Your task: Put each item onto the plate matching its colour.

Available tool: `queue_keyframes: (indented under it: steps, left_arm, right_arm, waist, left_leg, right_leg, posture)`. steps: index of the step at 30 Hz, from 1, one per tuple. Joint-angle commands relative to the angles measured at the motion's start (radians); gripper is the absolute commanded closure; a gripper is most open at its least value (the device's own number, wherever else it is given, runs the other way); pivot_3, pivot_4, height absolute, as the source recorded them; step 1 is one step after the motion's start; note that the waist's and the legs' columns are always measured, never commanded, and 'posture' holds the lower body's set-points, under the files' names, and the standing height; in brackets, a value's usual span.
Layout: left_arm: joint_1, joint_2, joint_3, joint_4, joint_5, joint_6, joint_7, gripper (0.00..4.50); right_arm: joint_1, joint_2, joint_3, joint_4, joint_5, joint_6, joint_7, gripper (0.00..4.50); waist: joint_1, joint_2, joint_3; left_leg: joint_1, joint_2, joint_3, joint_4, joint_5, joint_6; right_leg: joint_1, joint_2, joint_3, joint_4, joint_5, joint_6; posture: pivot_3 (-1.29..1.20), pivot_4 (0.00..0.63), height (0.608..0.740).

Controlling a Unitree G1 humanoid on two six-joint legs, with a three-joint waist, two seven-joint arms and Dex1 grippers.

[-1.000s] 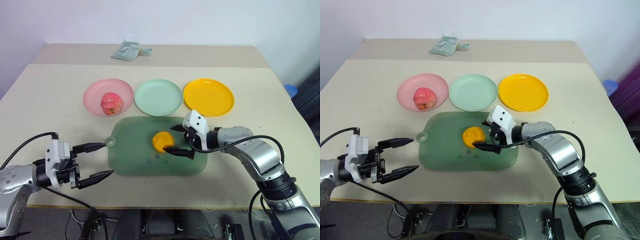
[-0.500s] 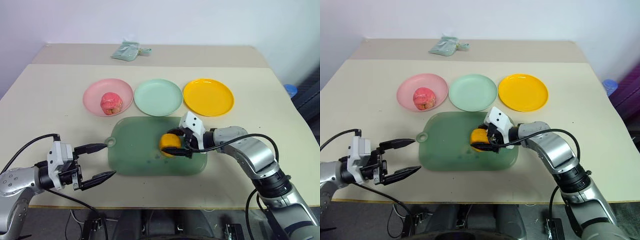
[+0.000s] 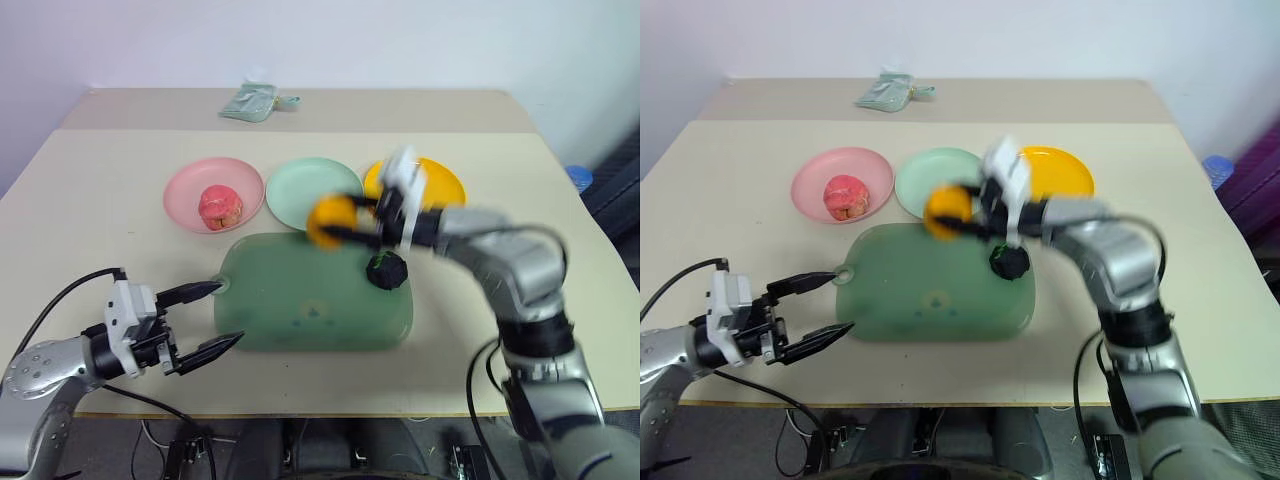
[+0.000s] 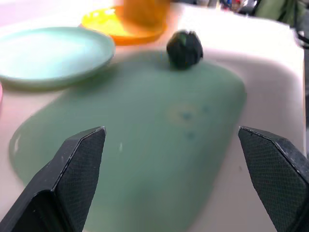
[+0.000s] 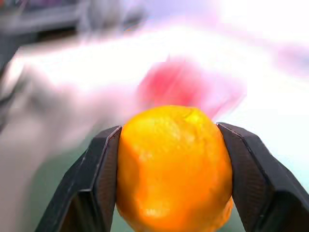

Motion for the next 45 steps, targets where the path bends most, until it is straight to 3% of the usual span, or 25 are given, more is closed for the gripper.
queue_keyframes:
  steps: [1, 8, 14, 18, 21, 25, 28, 32, 37, 45]
  left_arm:
    - [-0.043, -0.034, -0.033, -0.029, 0.014, 0.000, 0.073, 0.00]
    - [-0.150, -0.076, -0.081, -0.009, 0.021, 0.017, 0.152, 0.00]
    - [-0.172, -0.076, -0.075, 0.000, 0.022, 0.009, 0.170, 0.00]
    - [-0.158, -0.076, -0.076, -0.013, 0.020, 0.009, 0.177, 0.00]
    - [-0.150, -0.076, -0.079, -0.026, 0.016, 0.015, 0.186, 0.00]
    - [-0.146, -0.074, -0.088, -0.035, 0.006, 0.026, 0.187, 0.00]
    - [-0.149, -0.070, -0.096, -0.032, 0.001, 0.033, 0.172, 0.00]
    - [-0.171, -0.055, -0.111, -0.010, -0.020, 0.046, 0.119, 0.00]
    - [-0.211, -0.019, -0.133, 0.031, -0.033, 0.056, 0.030, 0.00]
    - [-0.274, 0.034, -0.160, 0.091, -0.027, 0.065, -0.079, 0.00]
  right_arm:
    - [-0.052, -0.034, -0.042, 0.293, -0.125, -0.255, -0.013, 2.03]
    - [-0.163, -0.019, -0.017, 0.980, -0.304, -0.696, -0.013, 2.03]
    - [-0.234, 0.022, -0.027, 1.250, -0.358, -0.842, -0.015, 2.03]
    - [-0.265, 0.034, -0.039, 1.310, -0.366, -0.875, -0.016, 0.09]
    - [-0.278, 0.028, -0.056, 1.310, -0.363, -0.890, -0.038, 0.03]
    - [-0.259, -0.003, -0.088, 1.223, -0.324, -0.868, 0.023, 0.03]
    - [-0.196, -0.025, -0.121, 1.048, -0.262, -0.782, 0.087, 0.03]
    - [0.062, -0.094, -0.118, 0.493, -0.102, -0.461, 0.188, 0.03]
    - [0.307, -0.168, -0.127, 0.052, 0.038, -0.182, 0.175, 0.03]
    - [0.501, -0.191, -0.064, -0.119, 0.040, -0.091, 0.143, 0.03]
  waist:
    - [0.004, -0.001, -0.001]
    - [-0.006, 0.000, 0.000]
    - [-0.038, 0.002, 0.001]
    - [-0.047, 0.002, 0.001]
    - [-0.043, 0.003, 0.001]
    - [-0.037, 0.003, 0.002]
    - [-0.030, 0.003, 0.002]
    - [-0.013, 0.003, 0.001]
    - [-0.001, 0.003, 0.001]
    - [0.002, 0.003, 0.001]
  left_leg:
    - [0.000, 0.000, 0.000, 0.000, 0.001, -0.001]
    - [0.000, -0.001, 0.004, 0.001, 0.000, 0.000]
    - [0.000, 0.001, 0.005, 0.000, 0.001, -0.001]
    - [0.000, 0.001, 0.005, 0.000, 0.001, -0.001]
    - [0.000, 0.001, 0.005, 0.000, 0.001, -0.001]
    - [0.000, 0.001, 0.005, 0.001, 0.001, -0.001]
    - [0.000, 0.001, 0.005, 0.001, 0.001, -0.001]
    - [0.000, 0.001, 0.003, 0.000, 0.001, -0.001]
    - [0.000, 0.001, 0.003, 0.000, 0.001, -0.001]
    - [0.000, 0.001, 0.003, 0.001, 0.000, 0.001]
  right_leg:
    - [0.001, 0.000, 0.000, -0.001, 0.000, 0.000]
    - [0.001, -0.001, 0.001, -0.001, 0.000, 0.000]
    - [-0.001, 0.001, 0.001, 0.000, 0.000, 0.000]
    - [-0.001, 0.002, 0.001, 0.000, 0.000, 0.000]
    - [-0.001, 0.001, 0.001, 0.000, 0.000, 0.000]
    - [0.000, 0.001, 0.001, 0.000, 0.000, 0.000]
    - [-0.001, 0.001, 0.001, 0.000, 0.000, 0.000]
    - [0.000, 0.001, 0.001, 0.000, 0.000, 0.000]
    - [0.000, 0.001, 0.001, 0.000, 0.000, 0.000]
    - [0.001, 0.001, 0.001, 0.000, 0.000, 0.000]
  posture:
    - [0.00, 0.150, 0.740]
    - [0.00, 0.150, 0.740]
    - [0.00, 0.150, 0.740]
    - [0.00, 0.150, 0.740]
    - [0.00, 0.150, 0.740]
    - [0.00, 0.150, 0.740]
    - [0.00, 0.150, 0.740]
    - [0.00, 0.150, 0.740]
    - [0.00, 0.150, 0.740]
    - [0.00, 0.150, 0.740]
